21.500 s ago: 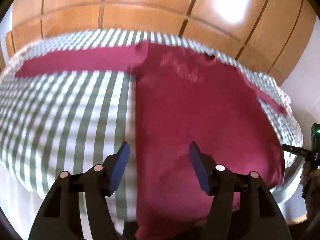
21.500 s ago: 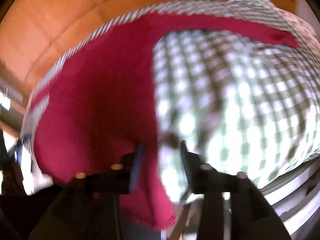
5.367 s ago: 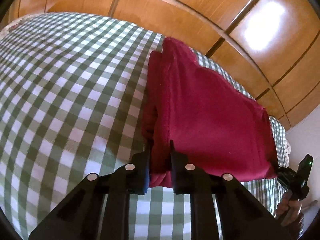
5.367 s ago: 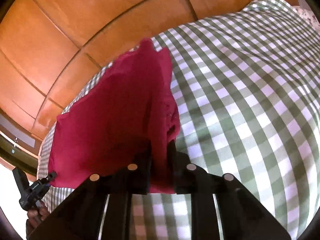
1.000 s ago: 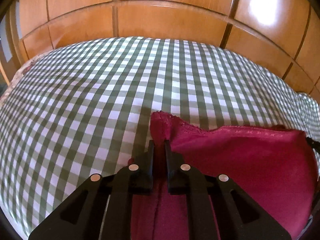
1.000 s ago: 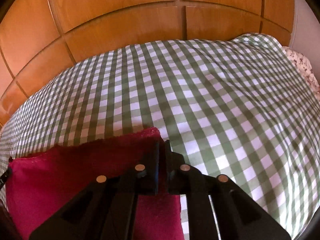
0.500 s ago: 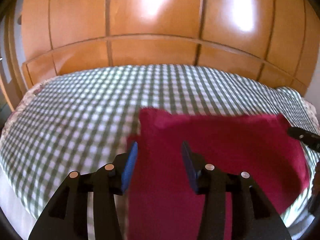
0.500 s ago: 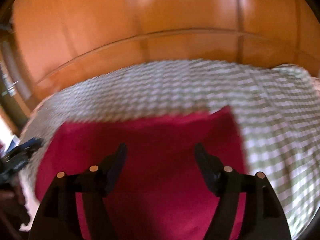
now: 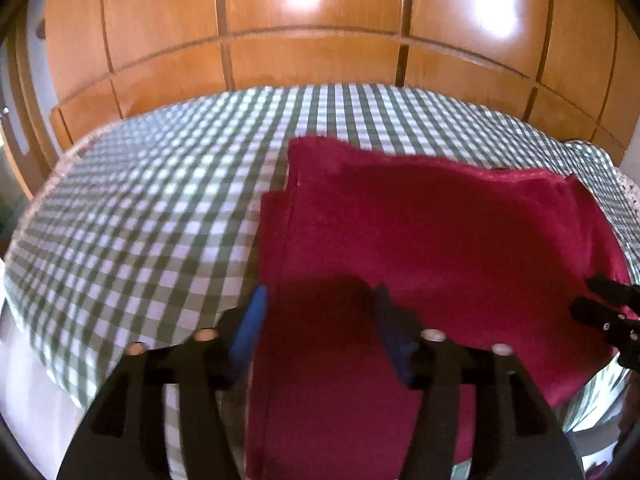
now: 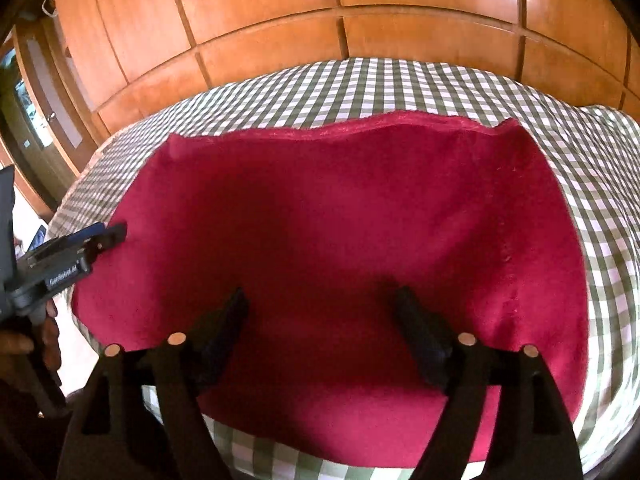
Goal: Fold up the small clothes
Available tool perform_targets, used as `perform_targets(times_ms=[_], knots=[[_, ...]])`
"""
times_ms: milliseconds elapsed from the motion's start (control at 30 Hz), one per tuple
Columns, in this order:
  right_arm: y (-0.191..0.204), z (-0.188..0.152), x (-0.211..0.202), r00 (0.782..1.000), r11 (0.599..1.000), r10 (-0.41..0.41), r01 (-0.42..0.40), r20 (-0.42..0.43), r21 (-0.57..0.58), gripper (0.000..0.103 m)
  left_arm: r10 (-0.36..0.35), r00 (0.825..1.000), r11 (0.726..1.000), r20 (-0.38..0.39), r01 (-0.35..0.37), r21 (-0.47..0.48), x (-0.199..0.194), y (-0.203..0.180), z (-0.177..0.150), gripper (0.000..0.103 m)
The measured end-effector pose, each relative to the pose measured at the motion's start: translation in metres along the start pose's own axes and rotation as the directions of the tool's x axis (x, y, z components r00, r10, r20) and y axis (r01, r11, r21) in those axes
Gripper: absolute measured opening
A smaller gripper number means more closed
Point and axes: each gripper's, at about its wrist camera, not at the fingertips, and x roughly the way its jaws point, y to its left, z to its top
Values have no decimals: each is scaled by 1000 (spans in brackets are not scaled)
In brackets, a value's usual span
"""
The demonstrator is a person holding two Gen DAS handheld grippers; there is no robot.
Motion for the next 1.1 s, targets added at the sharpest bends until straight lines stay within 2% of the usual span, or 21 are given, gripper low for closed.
perform_targets(times_ms=[33, 167, 233, 333, 467, 533, 600, 700, 867, 1000, 1100], knots=[[-7, 2, -6, 1000, 1000, -4, 4, 15, 24, 84, 5, 1000, 1000, 15, -5, 1, -5, -1, 0, 68], [-51, 3, -32, 997, 986, -49, 38, 65, 162, 86, -2, 999, 1000, 40, 1, 22, -18, -10, 1, 68], [-83, -1, -45, 992, 966, -103, 80, 79, 246, 86, -13, 999, 999, 41, 11, 31, -20, -15, 0, 68], [-121, -10, -55, 990, 928, -125, 92, 68, 361, 86, -22, 999, 998, 35, 21, 52, -19, -23, -2, 68], [-148, -28, -56, 995, 888, -91, 63, 40, 455, 86, -37, 999, 997, 10, 36, 74, -14, -31, -3, 68], [-154, -37, -50, 999, 870, -47, 32, 19, 493, 86, -44, 999, 996, 0, 44, 84, -11, -34, -3, 68], [-153, -43, -46, 1000, 863, -13, 4, 15, 505, 87, -52, 999, 994, -6, 52, 96, -8, -38, -3, 68], [-146, -44, -44, 1000, 880, 5, -10, 12, 476, 85, -67, 998, 992, -16, 68, 105, -5, -43, -1, 68], [-136, -39, -37, 999, 902, 32, -26, -8, 431, 65, -80, 996, 991, -26, 82, 108, 1, -48, 0, 68], [-136, -38, -29, 997, 892, 70, -54, -19, 449, 53, -109, 993, 989, -53, 113, 92, 9, -50, 2, 68], [-134, -34, -27, 995, 891, 89, -64, -35, 449, 40, -140, 987, 987, -78, 146, 70, 16, -48, 4, 68]])
